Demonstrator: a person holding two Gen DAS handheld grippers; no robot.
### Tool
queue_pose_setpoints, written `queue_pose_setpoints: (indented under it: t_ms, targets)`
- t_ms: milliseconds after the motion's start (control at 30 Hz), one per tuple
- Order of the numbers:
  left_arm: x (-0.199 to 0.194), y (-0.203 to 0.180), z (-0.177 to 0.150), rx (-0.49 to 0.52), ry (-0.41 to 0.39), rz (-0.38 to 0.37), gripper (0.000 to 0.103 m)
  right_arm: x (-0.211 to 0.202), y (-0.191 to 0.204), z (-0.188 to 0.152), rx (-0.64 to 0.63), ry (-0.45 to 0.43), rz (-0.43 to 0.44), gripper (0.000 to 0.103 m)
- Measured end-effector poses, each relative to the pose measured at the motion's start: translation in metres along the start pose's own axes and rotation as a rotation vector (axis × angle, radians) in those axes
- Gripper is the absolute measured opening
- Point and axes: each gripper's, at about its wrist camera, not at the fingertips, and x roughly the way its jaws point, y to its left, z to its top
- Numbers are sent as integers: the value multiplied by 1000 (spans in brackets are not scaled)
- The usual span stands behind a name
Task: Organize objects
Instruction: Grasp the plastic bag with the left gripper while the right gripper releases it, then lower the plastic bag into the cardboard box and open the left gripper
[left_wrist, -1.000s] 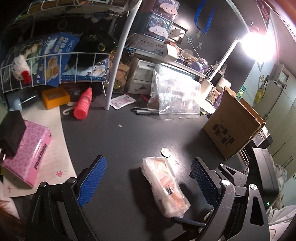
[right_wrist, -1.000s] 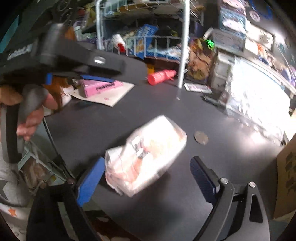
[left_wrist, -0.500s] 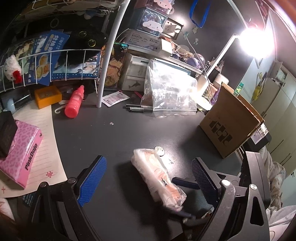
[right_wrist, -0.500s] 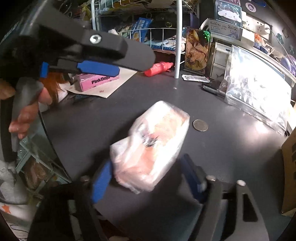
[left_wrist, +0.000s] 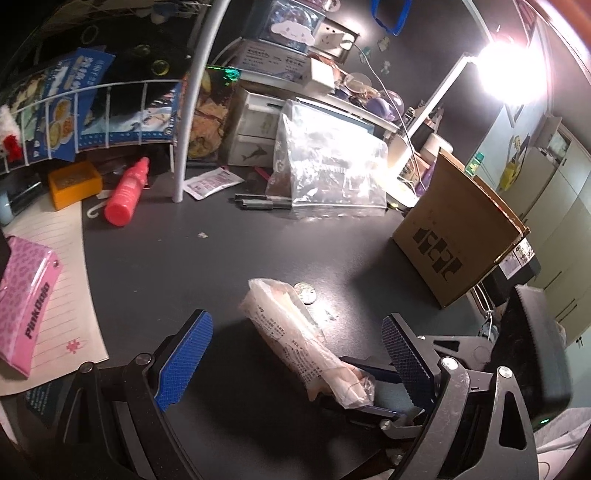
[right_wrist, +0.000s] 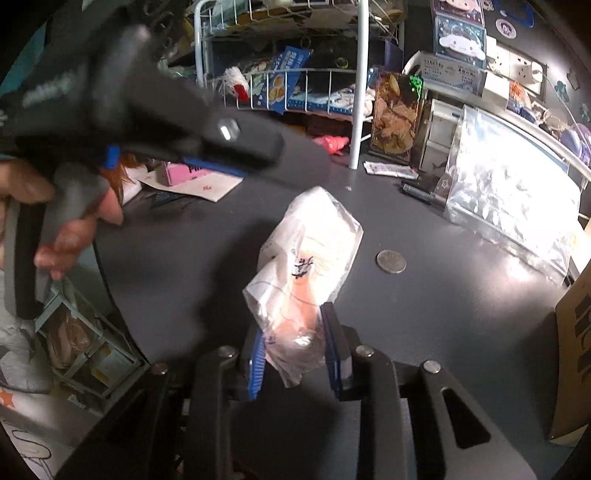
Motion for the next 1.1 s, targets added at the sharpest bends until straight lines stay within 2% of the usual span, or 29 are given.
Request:
queue_pose_setpoints:
  t_ms: [100,167,300,367,500,600,800,1100]
  targets:
    - [1,-6,3,9,-3,-21,90,-12,-2,7,-20,-26,18,24]
    - [1,-12,8,21,-6,-39,75,-20,-2,12,-44,-45,5,24]
    - [-1,-25,18,45,-23,-52,64,-38,-6,22,-100,-83,-23,24]
    - [-4,-33,26,60,-38,-80,52,-48,-9,28,-135,-101,-51,24]
    - [-8,-55,44,104,-71,-117,39,-67,-17,36,-194,-129,-121,24]
    - [-7,-72,61,130,-92,-148,34,-83,-26,44,-221,-152,-173,24]
    - [1,-116,95,201,-118,-211,32,-117,-60,55,-207,-195,-250,24]
    - [41,-193,137,310,-65,-330,31,-170,-125,51,-99,-209,-345,24]
